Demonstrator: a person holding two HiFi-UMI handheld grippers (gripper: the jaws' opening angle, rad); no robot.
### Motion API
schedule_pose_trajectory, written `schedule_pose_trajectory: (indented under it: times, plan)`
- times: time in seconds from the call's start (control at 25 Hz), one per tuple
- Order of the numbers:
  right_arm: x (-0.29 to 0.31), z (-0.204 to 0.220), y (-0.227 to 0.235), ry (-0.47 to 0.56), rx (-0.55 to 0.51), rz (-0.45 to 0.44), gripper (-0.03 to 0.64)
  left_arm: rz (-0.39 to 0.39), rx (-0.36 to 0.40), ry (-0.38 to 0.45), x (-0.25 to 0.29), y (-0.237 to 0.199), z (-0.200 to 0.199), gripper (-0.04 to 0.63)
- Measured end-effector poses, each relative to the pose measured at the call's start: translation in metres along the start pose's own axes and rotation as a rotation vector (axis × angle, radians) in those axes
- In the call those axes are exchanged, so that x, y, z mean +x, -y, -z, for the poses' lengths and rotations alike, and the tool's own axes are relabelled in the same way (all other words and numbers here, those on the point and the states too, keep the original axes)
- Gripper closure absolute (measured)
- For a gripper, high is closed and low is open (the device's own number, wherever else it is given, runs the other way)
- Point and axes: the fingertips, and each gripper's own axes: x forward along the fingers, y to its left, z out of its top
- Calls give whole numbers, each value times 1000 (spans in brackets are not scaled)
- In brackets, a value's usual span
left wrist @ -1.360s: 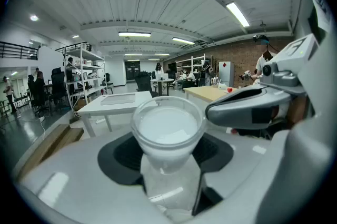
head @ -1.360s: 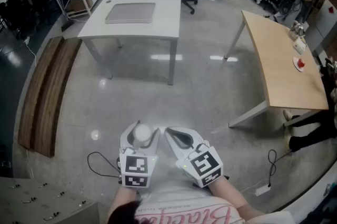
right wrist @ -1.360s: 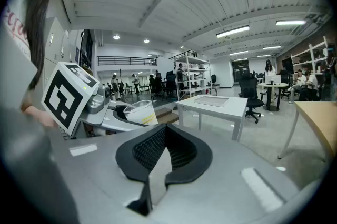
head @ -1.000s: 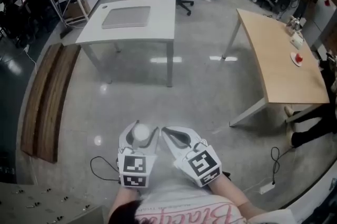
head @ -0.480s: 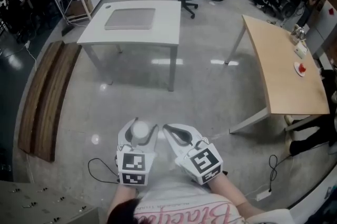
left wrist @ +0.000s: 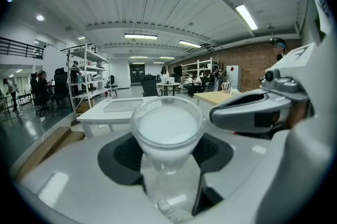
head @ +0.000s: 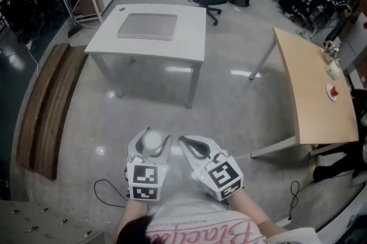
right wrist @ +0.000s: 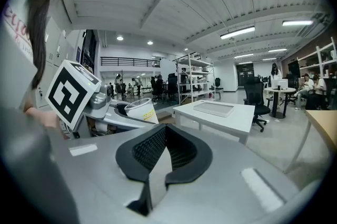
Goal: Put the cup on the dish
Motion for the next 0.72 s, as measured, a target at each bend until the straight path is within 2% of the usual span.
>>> schedule_pose_trajectory:
  times: [0.72]
  plan:
    - [14,-4,20,-23,-25,4,615,11,-22,24,27,-2,-8,344]
